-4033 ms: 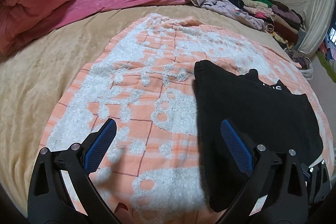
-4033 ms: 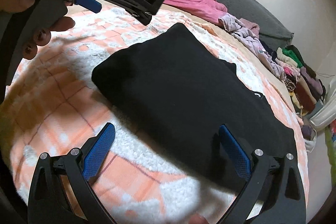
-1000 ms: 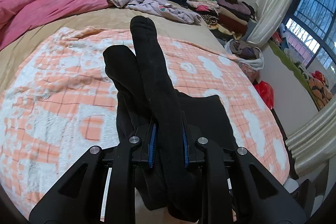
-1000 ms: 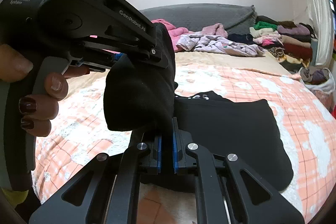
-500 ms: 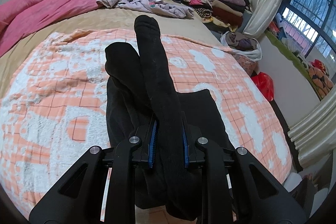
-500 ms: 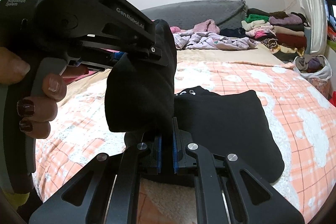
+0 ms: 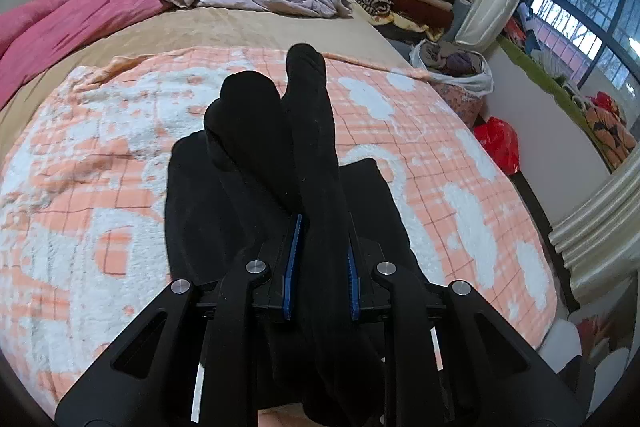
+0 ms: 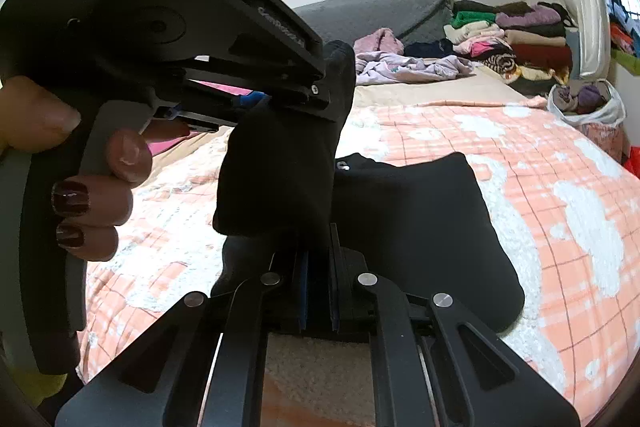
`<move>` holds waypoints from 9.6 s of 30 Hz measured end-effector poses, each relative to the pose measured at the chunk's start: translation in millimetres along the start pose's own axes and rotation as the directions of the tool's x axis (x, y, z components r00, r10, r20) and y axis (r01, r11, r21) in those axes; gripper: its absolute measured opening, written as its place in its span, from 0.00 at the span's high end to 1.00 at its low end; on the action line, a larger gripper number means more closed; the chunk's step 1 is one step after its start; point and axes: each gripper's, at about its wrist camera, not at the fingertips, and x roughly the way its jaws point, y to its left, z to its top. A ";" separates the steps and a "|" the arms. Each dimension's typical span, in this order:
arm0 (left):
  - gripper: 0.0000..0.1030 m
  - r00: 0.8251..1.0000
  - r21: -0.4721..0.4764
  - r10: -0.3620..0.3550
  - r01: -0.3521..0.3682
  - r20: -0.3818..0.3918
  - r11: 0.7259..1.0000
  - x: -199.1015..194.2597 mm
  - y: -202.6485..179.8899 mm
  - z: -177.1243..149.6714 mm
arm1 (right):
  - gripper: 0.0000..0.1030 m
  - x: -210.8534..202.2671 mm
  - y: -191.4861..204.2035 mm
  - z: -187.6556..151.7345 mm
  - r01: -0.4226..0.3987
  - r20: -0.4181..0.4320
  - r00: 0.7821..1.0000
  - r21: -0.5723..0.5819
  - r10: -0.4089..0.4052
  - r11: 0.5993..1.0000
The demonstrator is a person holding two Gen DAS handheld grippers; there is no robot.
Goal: Fold small clothes
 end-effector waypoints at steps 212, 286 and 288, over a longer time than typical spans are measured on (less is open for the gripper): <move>0.09 0.979 0.024 0.201 -0.202 0.029 0.979 -85.3 84.4 -191.7 | 0.04 -73.0 -19.4 -73.9 0.257 -0.111 0.961 0.006 -0.255 0.966; 0.09 0.976 0.060 0.218 -0.218 0.017 0.974 -94.2 86.5 -189.2 | 0.04 -83.8 -17.4 -71.2 0.300 -0.094 0.949 -0.011 -0.300 0.954; 0.09 0.974 0.061 0.225 -0.225 0.017 0.972 -95.2 88.5 -189.4 | 0.04 -90.5 -20.8 -70.5 0.325 -0.075 0.943 0.005 -0.323 0.946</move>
